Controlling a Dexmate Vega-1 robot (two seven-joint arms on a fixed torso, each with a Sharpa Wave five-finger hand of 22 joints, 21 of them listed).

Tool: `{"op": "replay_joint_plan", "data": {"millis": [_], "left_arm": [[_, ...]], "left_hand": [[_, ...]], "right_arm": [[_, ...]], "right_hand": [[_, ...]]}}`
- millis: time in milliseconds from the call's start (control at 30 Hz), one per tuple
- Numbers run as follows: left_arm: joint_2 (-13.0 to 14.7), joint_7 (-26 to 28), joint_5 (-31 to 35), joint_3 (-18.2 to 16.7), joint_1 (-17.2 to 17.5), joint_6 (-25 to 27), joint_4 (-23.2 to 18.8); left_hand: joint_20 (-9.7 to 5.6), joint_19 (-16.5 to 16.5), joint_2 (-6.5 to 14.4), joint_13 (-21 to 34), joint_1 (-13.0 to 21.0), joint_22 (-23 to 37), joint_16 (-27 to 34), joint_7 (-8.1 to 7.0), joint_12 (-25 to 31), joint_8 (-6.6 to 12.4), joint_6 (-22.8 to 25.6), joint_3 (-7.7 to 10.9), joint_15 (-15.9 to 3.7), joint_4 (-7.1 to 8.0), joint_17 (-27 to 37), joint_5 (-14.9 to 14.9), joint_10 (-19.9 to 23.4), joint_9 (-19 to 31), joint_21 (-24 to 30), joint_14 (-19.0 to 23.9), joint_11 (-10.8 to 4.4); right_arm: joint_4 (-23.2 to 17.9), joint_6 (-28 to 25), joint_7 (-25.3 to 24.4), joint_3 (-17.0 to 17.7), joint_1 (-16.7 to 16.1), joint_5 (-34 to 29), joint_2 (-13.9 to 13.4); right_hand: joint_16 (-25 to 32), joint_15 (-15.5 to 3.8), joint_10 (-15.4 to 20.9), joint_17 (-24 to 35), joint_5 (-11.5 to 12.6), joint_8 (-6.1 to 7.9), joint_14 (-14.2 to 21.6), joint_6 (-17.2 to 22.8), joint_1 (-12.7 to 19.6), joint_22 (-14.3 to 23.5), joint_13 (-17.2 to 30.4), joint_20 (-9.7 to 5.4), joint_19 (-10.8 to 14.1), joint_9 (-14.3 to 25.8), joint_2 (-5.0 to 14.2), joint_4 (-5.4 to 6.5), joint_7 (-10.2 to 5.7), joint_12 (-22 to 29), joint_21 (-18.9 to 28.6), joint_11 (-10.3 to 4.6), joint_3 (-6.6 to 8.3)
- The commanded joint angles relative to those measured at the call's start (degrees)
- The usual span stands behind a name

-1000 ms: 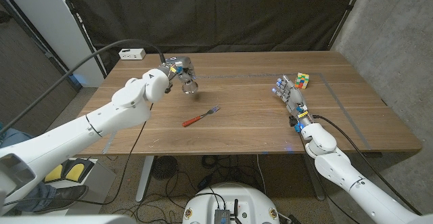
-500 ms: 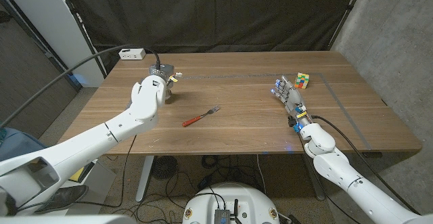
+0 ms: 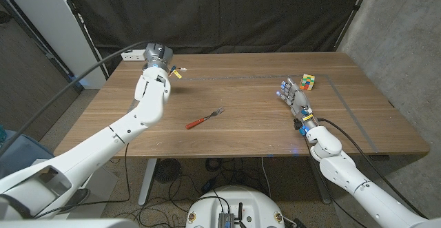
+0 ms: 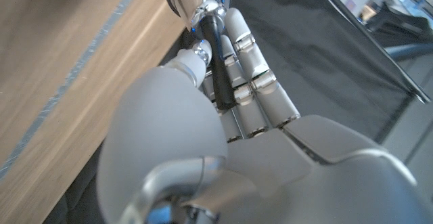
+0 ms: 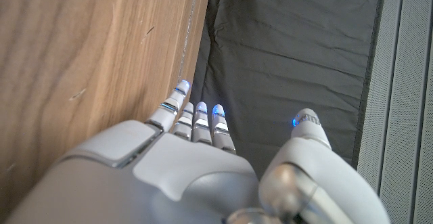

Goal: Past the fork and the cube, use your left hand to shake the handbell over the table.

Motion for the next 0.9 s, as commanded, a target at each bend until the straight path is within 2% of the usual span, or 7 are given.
{"op": "replay_joint_plan", "data": {"millis": [33, 167, 233, 267, 400, 633, 900], "left_arm": [[-2.85, -3.42, -3.30, -8.61, 2.54, -6.64, -4.70], [-3.02, -4.80, -12.44, -10.39, 2.58, -6.96, -5.92], [-2.69, -4.95, -14.44, -10.33, 2.40, -6.56, -6.14], [-2.93, -4.97, -18.22, -11.21, 2.56, -6.80, -6.46], [-2.43, -2.74, -28.22, -12.71, 2.94, -7.18, -7.00], [-1.59, 7.99, -46.79, -15.61, 5.32, -10.79, -7.22], [-0.19, 20.69, -69.28, -18.72, 8.12, -24.10, -4.63]], "left_hand": [[0.02, -0.30, 0.31, 0.33, -0.09, 0.14, 0.48, -0.81, -0.22, 0.04, -0.04, -0.11, -9.24, 0.05, 0.34, 0.38, 0.26, 0.06, 0.54, 7.52, -0.44], [0.08, -0.49, 0.42, 0.47, -0.06, 0.15, 0.45, -0.55, -0.33, -0.06, -0.25, -0.09, -9.01, 0.01, 0.39, 0.41, 0.21, 0.04, 0.54, 7.32, -0.47], [0.17, -0.59, 0.48, 0.53, -0.04, 0.15, 0.49, -0.51, -0.37, -0.06, -0.23, -0.05, -9.03, -0.01, 0.39, 0.44, 0.25, 0.03, 0.54, 7.43, -0.46], [0.19, -0.62, 0.52, 0.59, -0.04, 0.16, 0.48, -0.45, -0.41, -0.08, -0.27, -0.03, -9.12, -0.03, 0.39, 0.45, 0.26, 0.02, 0.56, 7.41, -0.39], [0.34, -0.77, 0.57, 0.72, -0.07, 0.16, 0.43, -0.38, -0.60, -0.16, -0.56, -0.01, -9.06, -0.04, 0.37, 0.48, -0.01, 0.09, 0.58, 7.30, -0.09], [0.57, -1.02, 0.80, 0.96, 0.03, 0.16, 0.25, 0.22, -0.80, -0.12, -0.86, 0.27, -8.70, -0.14, 0.24, 0.58, 0.00, 0.37, 0.62, 7.09, 0.35], [0.88, -1.39, 0.91, 1.21, 0.19, 0.16, 0.16, 0.37, -0.97, -0.08, -0.93, 0.42, -8.26, -0.30, 0.27, 0.64, -0.01, 0.54, 0.61, 6.80, 0.52]], "right_arm": [[0.52, -0.10, 0.46, 0.17, 0.25, 0.36, -0.10], [0.52, -0.30, 0.30, 0.23, 0.22, 0.40, -0.15], [0.56, -0.27, 0.37, 0.25, 0.18, 0.40, -0.21], [0.49, -0.30, 0.29, 0.29, 0.10, 0.35, -0.30], [0.28, -0.38, 0.10, 0.41, -0.13, 0.40, -0.41], [-0.21, -0.52, -0.35, 0.62, -0.44, 0.37, -0.58], [-0.33, -0.61, -0.30, 0.52, -0.31, 0.11, -0.71]], "right_hand": [[0.15, 0.15, 0.33, 0.12, -0.20, 0.06, 0.37, 0.17, 0.11, 0.11, 0.25, 0.13, 0.53, 0.20, 0.63, -0.29, -0.06, -0.06, -0.13, 0.32, 0.11], [0.16, 0.24, 0.33, 0.12, -0.20, 0.07, 0.40, 0.19, 0.12, 0.11, 0.25, 0.15, 0.54, 0.20, 0.64, -0.30, -0.07, -0.07, -0.13, 0.31, 0.10], [0.15, 0.21, 0.34, 0.12, -0.20, 0.08, 0.38, 0.21, 0.13, 0.11, 0.25, 0.13, 0.56, 0.20, 0.65, -0.30, -0.07, -0.07, -0.13, 0.31, 0.10], [0.14, 0.17, 0.33, 0.12, -0.20, 0.07, 0.38, 0.19, 0.13, 0.11, 0.25, 0.14, 0.56, 0.20, 0.65, -0.31, -0.05, -0.07, -0.13, 0.39, 0.10], [0.16, 0.22, 0.38, 0.12, -0.21, 0.07, 0.42, 0.21, 0.13, 0.11, 0.25, 0.12, 0.57, 0.20, 0.66, -0.31, -0.05, -0.06, -0.13, 0.24, 0.09], [0.16, 0.25, 0.43, 0.13, -0.21, 0.09, 0.45, 0.26, 0.12, 0.12, 0.26, 0.19, 0.57, 0.20, 0.68, -0.31, -0.05, -0.04, -0.14, 0.30, 0.08], [0.16, 0.23, 0.49, 0.13, -0.21, 0.10, 0.47, 0.30, 0.12, 0.12, 0.26, 0.19, 0.57, 0.20, 0.69, -0.31, 0.00, -0.02, -0.15, 0.40, 0.06]]}}
